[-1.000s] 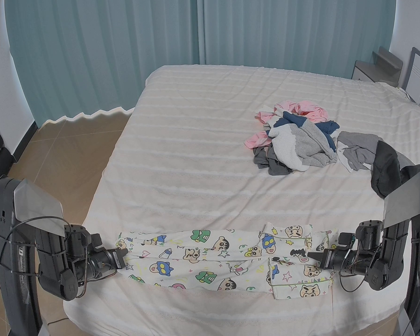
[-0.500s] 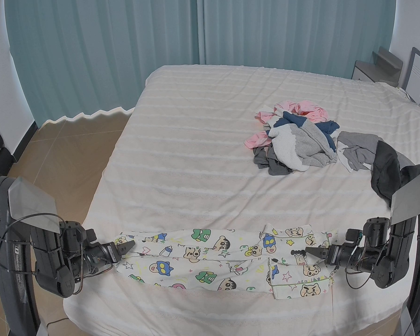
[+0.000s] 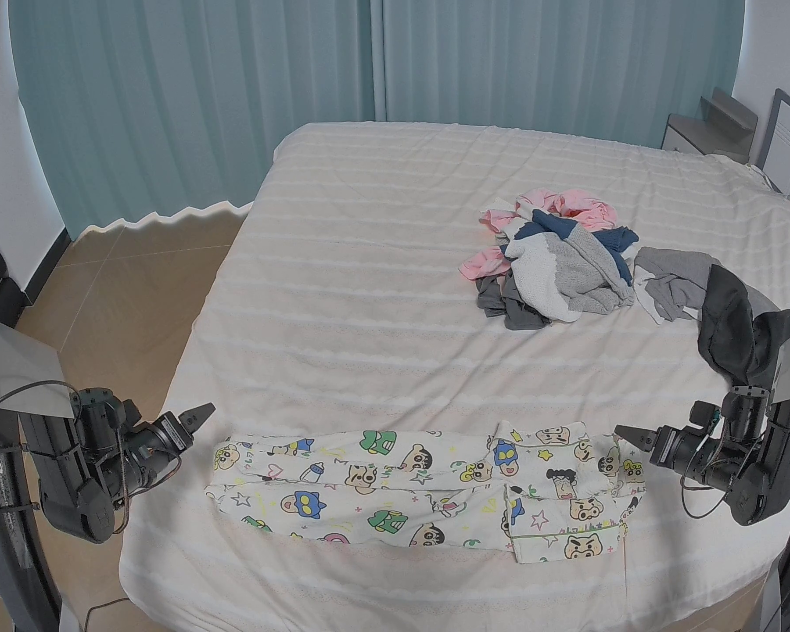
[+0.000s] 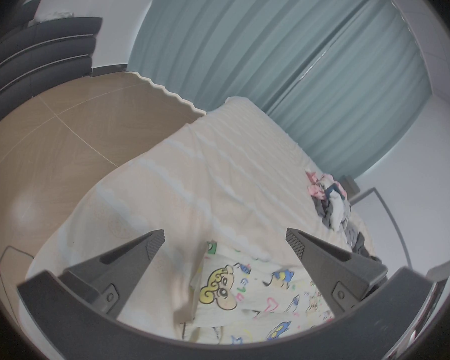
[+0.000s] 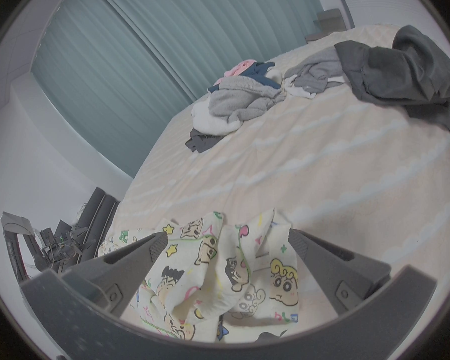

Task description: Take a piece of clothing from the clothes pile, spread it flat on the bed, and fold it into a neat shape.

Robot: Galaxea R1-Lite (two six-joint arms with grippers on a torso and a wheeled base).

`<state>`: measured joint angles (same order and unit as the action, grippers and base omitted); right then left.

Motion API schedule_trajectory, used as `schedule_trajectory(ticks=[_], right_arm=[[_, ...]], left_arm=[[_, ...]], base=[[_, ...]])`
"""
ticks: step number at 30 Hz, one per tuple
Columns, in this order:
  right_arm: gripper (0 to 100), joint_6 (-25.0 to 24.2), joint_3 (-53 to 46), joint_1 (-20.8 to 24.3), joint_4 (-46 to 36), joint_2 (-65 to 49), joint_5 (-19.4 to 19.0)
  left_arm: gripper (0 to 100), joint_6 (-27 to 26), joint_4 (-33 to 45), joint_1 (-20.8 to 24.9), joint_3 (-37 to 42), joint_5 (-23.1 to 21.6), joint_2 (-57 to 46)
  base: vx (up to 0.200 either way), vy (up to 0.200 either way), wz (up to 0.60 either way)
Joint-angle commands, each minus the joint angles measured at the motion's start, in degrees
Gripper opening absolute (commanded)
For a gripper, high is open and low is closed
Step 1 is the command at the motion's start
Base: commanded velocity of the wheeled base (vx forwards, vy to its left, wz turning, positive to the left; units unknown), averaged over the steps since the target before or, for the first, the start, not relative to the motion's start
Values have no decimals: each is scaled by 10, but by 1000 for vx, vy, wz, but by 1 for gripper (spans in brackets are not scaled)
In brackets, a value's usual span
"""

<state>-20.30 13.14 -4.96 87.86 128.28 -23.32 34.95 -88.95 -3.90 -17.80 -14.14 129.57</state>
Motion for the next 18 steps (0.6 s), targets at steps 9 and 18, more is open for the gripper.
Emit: schedule_trajectory(ticks=[9, 18], right_arm=[[100, -62, 189, 90, -197, -47, 47], [100, -81, 337, 138, -349, -1, 50]], left_arm=[[100, 304, -10, -9, 116, -214, -125], [100, 293, -10, -8, 138, -241, -120]], base=[[0, 0, 0], [0, 0, 0]])
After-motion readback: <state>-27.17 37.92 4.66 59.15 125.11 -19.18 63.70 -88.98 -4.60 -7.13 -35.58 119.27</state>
